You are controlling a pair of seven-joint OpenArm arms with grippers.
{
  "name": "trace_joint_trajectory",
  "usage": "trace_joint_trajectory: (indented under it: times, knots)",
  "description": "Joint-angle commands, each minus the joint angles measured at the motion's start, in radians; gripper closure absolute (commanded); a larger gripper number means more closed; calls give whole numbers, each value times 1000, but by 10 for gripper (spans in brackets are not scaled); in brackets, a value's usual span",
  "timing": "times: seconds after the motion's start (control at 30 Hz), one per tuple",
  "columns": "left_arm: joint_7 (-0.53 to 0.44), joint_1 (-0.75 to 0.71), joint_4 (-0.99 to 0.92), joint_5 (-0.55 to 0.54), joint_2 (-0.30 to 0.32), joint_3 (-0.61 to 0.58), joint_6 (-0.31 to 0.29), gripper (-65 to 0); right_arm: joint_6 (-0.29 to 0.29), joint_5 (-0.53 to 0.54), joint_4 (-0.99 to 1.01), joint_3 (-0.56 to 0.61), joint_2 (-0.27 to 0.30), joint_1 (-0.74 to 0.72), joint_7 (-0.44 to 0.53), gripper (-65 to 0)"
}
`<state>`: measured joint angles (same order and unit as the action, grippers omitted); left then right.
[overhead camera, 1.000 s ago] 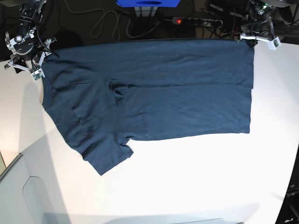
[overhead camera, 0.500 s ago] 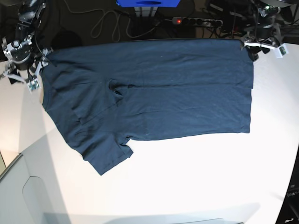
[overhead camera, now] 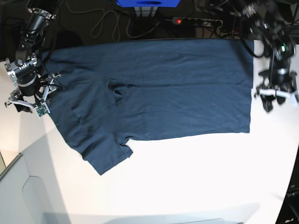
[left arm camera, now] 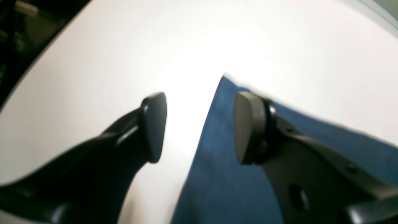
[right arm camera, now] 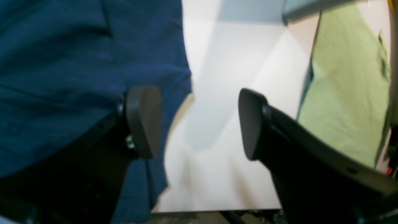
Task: Fold the T-shirt properly
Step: 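Release the left gripper and move it along the shirt's side edge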
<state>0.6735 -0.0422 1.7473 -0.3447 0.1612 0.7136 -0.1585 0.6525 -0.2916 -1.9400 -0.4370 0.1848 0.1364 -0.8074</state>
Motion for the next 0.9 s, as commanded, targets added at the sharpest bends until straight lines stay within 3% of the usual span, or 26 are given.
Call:
trace_joint_trajectory:
  times: [0.0,0.2,0.37,0.53,0.7,0.87]
  knots:
    - [-28,57,-30,11,21,-19,-5,-332,17,1,-16,0,14,-10,12,-373]
    - [-70,275,-341,177,51,-116,-11,-332,17,1,-16,7,14,-7,12,-373]
    - [-248,350,-576,273,61,-196,-5,-332,17,1,-16,2,18,-2,12,-373]
    - [-367,414,-791,338,61,-202,-5,-332,17,-1,-16,0,22,-2,12,-373]
    - [-449,437,-890,376,61,-202,-6,-330,17,-1,-16,0,22,-2,12,-373]
    - [-466,437,-906,388,61,-203,-11,-323,17,-1,-16,2,20,-7,12,-373]
